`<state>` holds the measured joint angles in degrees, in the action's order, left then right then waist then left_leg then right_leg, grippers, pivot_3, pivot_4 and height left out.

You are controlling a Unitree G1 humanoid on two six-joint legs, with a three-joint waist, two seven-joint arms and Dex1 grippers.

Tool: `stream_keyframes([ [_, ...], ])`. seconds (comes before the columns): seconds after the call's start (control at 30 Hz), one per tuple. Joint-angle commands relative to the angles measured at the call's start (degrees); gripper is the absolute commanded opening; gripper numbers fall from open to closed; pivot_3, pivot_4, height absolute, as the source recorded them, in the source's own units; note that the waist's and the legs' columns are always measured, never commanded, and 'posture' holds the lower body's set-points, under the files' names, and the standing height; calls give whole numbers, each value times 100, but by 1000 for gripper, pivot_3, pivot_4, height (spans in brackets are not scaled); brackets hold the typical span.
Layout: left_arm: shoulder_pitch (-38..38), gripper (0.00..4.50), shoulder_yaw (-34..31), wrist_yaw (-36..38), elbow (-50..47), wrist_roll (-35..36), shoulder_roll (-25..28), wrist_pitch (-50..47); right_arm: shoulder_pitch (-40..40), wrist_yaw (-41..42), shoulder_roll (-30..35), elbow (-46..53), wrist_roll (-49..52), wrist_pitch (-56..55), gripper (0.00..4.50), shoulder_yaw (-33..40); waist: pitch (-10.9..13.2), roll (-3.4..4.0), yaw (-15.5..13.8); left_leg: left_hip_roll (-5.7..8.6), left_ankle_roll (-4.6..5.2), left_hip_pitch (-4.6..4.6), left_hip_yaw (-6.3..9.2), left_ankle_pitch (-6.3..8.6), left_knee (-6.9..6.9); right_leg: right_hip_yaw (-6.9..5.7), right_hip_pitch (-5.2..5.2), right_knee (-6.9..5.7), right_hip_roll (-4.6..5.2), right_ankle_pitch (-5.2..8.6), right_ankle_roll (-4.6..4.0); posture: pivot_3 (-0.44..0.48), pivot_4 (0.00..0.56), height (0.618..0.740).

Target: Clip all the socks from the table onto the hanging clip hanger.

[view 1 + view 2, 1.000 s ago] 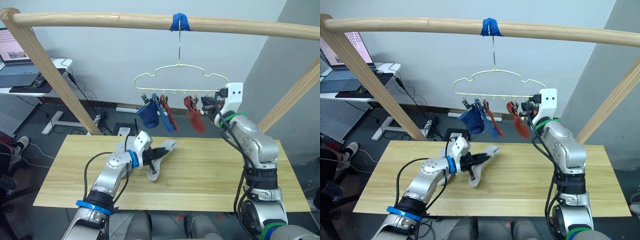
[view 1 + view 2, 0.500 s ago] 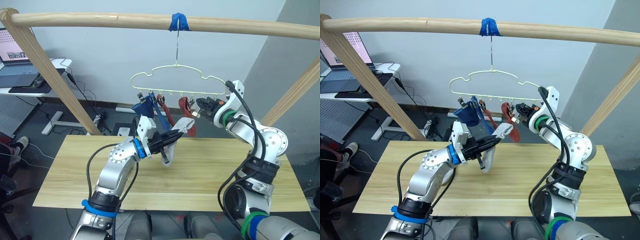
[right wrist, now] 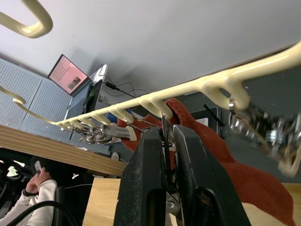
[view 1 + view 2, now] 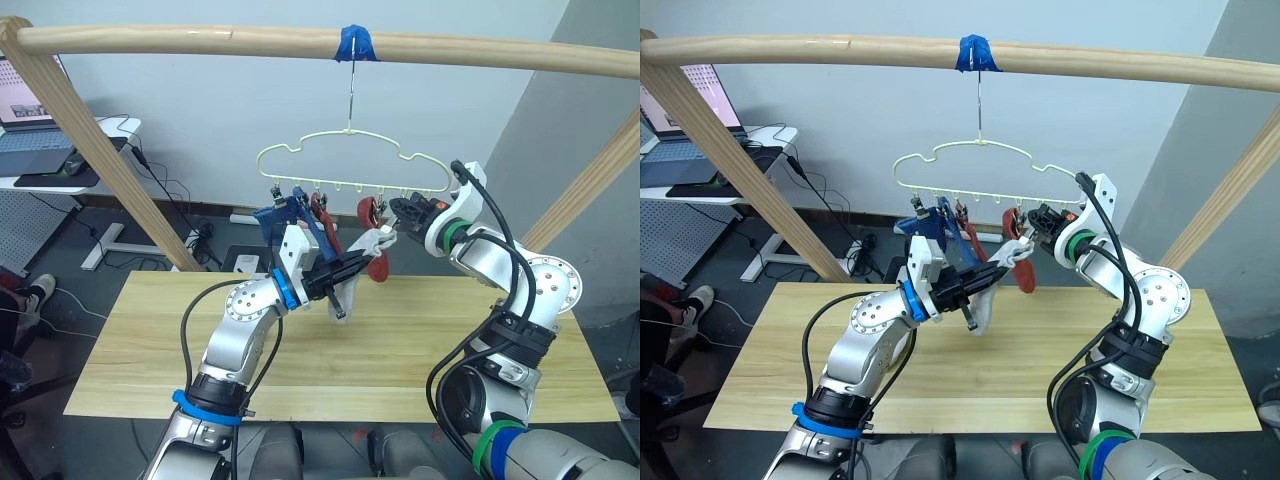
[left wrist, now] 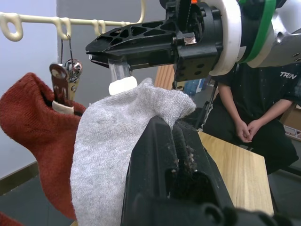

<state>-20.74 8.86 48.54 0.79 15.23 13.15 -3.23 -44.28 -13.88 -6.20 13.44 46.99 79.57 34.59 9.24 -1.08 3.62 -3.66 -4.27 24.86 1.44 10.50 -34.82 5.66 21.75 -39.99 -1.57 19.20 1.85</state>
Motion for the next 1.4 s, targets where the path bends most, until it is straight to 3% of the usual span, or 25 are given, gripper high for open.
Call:
stream_keyframes([
  [0.03,-117,24,22,17,-31,8,-13,149,-130,-64,21,239,228,30,48,-3,0,0,1,0,0,0,0,0,0,0,0,0,0,0,0,-43,138,740],
  [0.93,-351,24,61,-12,121,-26,-63,413,-59,-218,136,110,662,-43,48,-182,0,0,55,0,0,2,-1,0,1,2,1,1,-1,1,1,-43,139,740],
  [1.33,-457,0,126,-68,78,-29,-139,254,300,-15,461,382,1041,-129,4263,-157,0,0,101,1,0,3,-1,0,0,3,0,2,-1,1,1,-43,136,740],
  [1.4,-427,0,155,-46,112,40,-190,120,510,32,673,665,1314,-45,4480,-56,0,0,101,0,0,5,-1,0,0,3,2,3,-1,1,1,-51,138,740],
])
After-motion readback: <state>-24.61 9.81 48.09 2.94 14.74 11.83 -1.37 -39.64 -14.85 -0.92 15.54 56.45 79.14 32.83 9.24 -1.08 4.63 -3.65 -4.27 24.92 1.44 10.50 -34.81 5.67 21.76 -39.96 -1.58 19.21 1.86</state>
